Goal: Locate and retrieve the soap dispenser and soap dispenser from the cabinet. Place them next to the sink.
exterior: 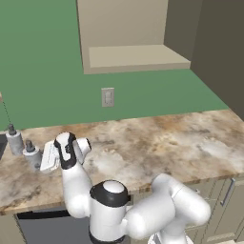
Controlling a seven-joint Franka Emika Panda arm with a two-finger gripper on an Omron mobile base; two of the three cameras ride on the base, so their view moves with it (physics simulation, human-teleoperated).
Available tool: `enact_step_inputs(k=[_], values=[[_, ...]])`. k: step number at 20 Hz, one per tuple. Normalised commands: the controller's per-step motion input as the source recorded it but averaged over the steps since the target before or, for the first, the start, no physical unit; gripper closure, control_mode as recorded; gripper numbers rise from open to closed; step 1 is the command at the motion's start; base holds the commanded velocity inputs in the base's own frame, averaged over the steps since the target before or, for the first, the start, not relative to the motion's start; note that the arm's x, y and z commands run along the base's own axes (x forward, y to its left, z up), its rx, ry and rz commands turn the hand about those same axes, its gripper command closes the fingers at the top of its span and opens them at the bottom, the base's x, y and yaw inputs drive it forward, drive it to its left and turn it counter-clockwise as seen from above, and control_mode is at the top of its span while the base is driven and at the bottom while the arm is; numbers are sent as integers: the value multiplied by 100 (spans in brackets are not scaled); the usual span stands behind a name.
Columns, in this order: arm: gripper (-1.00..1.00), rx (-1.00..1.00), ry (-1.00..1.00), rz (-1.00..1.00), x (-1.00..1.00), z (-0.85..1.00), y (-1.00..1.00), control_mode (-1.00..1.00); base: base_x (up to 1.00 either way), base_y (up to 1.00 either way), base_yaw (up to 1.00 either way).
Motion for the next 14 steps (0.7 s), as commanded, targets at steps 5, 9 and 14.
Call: enact_step_inputs(k=[5,9,14], values=[[100,-3,1,0,19,-22,33,-100,0,0,0],[100,0,-4,0,17,-32,26,-100,0,0,0],[100,0,-4,0,19,-41,27,-100,0,0,0]])
